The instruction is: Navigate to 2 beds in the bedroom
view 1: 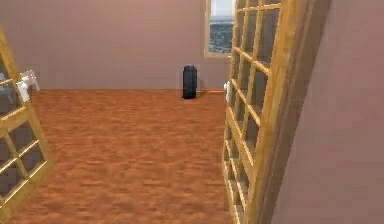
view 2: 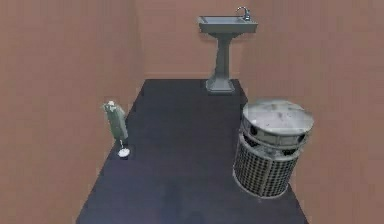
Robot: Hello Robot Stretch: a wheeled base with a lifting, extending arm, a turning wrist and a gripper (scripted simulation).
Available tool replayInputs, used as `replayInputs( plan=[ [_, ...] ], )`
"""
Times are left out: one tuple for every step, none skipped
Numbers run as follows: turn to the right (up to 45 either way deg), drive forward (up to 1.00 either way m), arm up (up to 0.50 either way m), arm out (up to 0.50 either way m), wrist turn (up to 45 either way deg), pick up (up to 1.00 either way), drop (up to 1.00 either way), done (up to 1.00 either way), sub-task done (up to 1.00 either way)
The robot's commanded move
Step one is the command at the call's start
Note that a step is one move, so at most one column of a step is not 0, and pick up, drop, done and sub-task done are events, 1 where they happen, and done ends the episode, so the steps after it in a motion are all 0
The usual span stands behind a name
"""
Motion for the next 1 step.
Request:
replayInputs(
  plan=[
    [-21.0,0.0,0.0,0.0,0.0,0.0,0.0,0.0,0.0]
  ],
)
